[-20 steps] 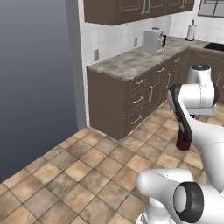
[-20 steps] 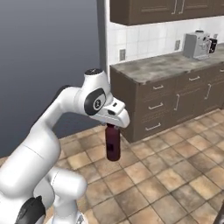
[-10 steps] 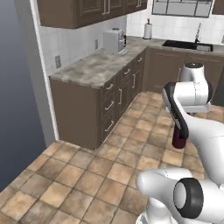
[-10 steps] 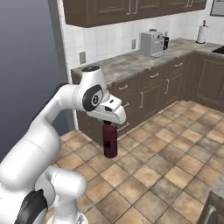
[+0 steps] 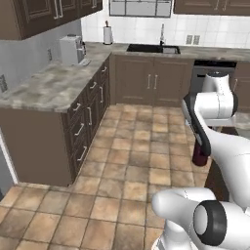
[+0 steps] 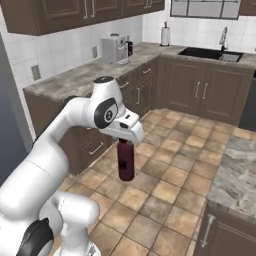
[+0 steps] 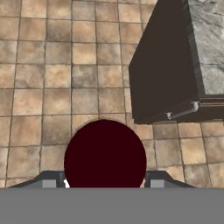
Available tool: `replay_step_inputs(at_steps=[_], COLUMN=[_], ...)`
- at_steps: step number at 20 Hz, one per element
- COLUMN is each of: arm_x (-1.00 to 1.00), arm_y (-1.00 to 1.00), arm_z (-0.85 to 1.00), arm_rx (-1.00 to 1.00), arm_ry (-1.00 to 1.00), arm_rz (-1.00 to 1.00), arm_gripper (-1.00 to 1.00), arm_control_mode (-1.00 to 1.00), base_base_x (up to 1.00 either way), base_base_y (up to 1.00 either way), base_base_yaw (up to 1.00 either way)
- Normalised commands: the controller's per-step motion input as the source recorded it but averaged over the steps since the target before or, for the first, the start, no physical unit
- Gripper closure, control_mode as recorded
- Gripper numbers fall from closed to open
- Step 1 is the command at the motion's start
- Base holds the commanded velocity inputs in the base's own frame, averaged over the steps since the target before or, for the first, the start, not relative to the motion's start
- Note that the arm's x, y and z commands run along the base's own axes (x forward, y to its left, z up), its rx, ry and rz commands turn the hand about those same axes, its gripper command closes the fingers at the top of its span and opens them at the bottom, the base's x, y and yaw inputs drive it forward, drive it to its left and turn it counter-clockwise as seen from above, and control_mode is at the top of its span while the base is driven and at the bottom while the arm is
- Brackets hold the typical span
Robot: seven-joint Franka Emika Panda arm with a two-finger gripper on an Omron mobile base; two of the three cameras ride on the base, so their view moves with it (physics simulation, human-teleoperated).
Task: There is a wine glass and glass cup on the dining counter. Place the wine bottle next to the wine glass and the juice bottle next to the glass cup.
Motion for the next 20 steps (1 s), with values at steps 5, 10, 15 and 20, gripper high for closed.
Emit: replay_step_inputs(at_steps=[5,10,15,20], arm_x=[0.00,0.00,0.00,0.00], arm_y=[0.00,0.00,0.00,0.00], arm_z=[0.00,0.00,0.00,0.00], arm_rx=[0.00,0.00,0.00,0.00], arm_ry=[0.00,0.00,0.00,0.00], arm_rz=[0.00,0.00,0.00,0.00], arm_gripper=[1.00,1.00,1.00,1.00], arm_control_mode=[1.00,1.00,1.00,1.00], base_base_x=[0.69,0.83,0.86,0.87], base_base_y=[0.05,0.01,0.03,0.03], base_base_yaw=[-0.30,-0.09,-0.04,-0.04])
